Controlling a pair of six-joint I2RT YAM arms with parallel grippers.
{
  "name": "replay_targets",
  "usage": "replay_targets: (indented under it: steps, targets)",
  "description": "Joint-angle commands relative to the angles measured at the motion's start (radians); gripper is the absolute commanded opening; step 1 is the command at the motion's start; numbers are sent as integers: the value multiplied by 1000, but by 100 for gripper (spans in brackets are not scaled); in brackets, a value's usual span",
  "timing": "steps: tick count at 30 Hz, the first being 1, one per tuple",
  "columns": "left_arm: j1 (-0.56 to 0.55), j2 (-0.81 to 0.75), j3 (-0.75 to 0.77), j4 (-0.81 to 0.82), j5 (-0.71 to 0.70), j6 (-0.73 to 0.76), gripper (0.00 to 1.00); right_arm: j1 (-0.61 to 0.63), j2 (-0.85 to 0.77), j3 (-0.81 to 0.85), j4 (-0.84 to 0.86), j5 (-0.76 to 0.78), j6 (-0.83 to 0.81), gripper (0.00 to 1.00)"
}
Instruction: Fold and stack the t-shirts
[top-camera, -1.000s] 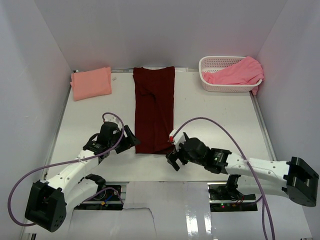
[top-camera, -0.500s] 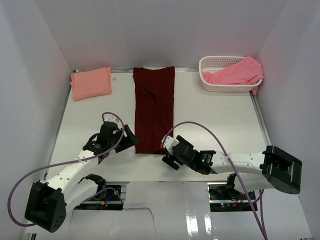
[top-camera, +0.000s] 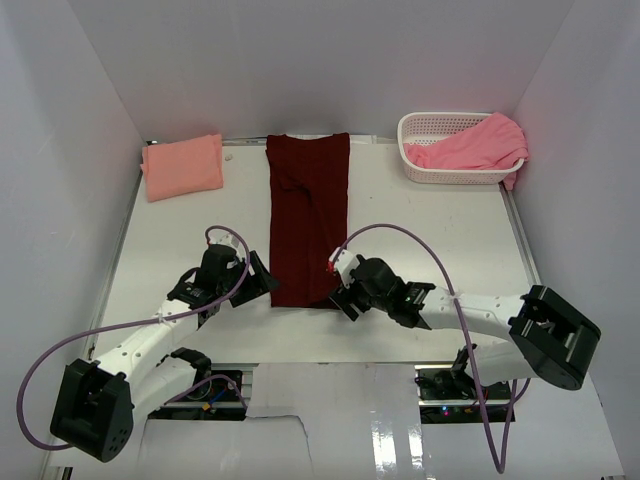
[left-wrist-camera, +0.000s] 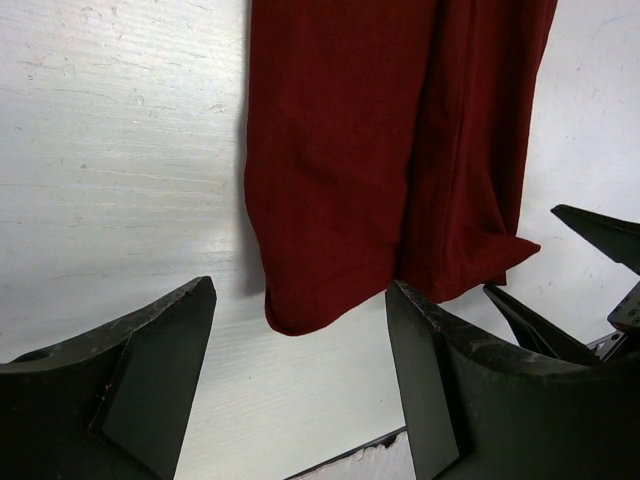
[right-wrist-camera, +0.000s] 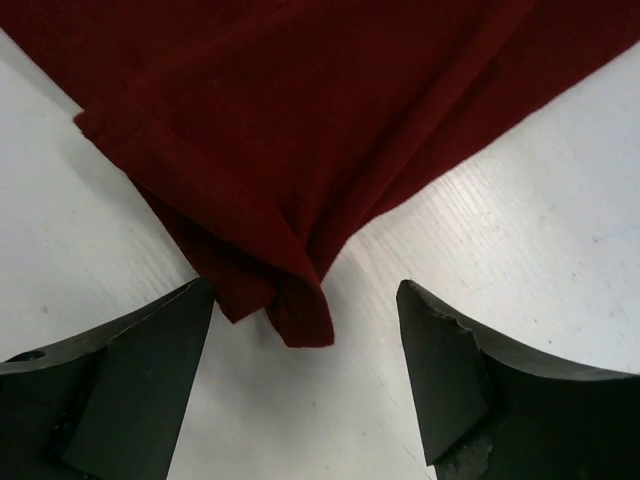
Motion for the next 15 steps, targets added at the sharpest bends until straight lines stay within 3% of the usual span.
replay_targets:
  steps: [1, 4, 7, 8, 9, 10, 12, 15]
  targets:
    - [-3, -1, -8, 18, 10, 10, 80, -6, 13, 55, 14, -124, 14, 79]
    - [-3, -3, -11, 21, 10, 10, 80, -6, 24, 64, -7, -174, 26, 70]
    - [-3, -3, -11, 19, 12, 12, 80, -7, 33, 82, -47, -180, 34, 56]
    - [-2, -1, -11, 19, 12, 12, 80, -7, 33, 89, -61, -212, 37, 47]
    - [-5, -3, -11, 18, 13, 12, 80, -7, 35, 96, -76, -214, 40, 46]
    - [-3, -3, -11, 18, 13, 12, 80, -7, 33, 108, -110, -215, 43, 47]
    - [-3, -9, -14, 18, 13, 10, 80, -7, 23, 110, -128, -200, 55, 62]
    - [-3, -7, -17, 21, 15, 9, 80, -6, 0, 89, -130, -162, 54, 67]
